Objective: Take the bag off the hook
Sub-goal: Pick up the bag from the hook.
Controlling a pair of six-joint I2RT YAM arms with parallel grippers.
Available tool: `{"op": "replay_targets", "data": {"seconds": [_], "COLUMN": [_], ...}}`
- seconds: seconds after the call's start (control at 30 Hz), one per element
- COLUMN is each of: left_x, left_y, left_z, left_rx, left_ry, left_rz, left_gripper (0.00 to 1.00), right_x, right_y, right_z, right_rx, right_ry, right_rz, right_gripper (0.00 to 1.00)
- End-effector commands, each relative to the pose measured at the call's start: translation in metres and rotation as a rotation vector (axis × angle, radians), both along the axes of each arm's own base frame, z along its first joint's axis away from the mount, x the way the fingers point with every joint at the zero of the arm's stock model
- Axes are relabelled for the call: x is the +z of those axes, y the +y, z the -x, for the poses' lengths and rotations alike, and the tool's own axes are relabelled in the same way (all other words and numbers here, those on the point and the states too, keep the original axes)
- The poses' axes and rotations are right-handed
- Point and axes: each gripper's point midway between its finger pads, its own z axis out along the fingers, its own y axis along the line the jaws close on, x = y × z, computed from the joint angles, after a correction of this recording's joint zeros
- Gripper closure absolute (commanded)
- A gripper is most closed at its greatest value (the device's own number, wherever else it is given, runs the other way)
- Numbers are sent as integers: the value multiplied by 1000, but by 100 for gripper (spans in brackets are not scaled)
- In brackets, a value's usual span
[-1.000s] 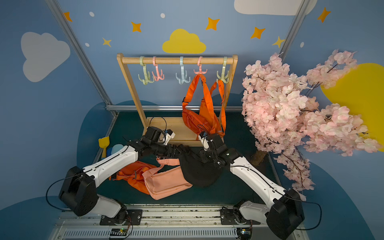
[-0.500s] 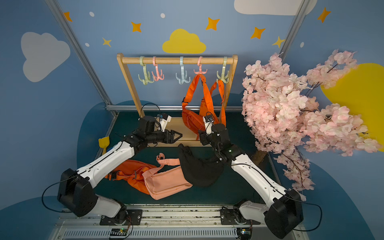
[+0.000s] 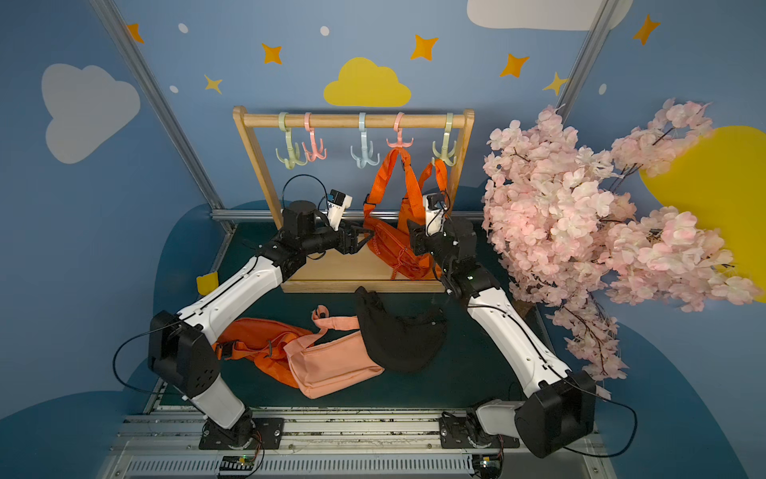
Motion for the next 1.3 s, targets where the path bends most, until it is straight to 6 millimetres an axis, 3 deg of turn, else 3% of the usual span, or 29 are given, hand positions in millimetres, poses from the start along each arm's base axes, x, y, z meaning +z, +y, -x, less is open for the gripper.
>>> {"op": "replay_targets", "data": {"seconds": [0.0, 0.27, 0.53, 0.63, 0.8, 1.0, 1.27], "left_x": [24, 41, 44, 48, 57, 44, 49], "left_y": [-6, -16, -20, -22, -27, -22, -25], "left_z": [-13, -38, -73, -77, -72, -75, -79], "left_rx": [-24, -39, -21, -30, -74, -73, -81], "left_ry": [-145, -282, -295, -289, -295, -269, -241], "left_rz": [9, 3, 28, 51, 40, 10, 48], "left_gripper": [27, 23, 22, 22, 21, 21, 21], "right_x": [37, 43, 45, 51, 61, 56, 54], "right_y": [2, -7, -8, -10, -24, -48, -58], "right_z": [4, -8, -19, -19, 10, 39, 53], "right_rx": [62, 91, 149, 151, 138, 95, 100], "right_ry": [-92, -89, -72, -46, -10, -23, -48], "right_rz": [-33, -18, -24, -23, 9, 78, 125], "right_gripper": [46, 46, 44, 44, 41, 38, 38]}}
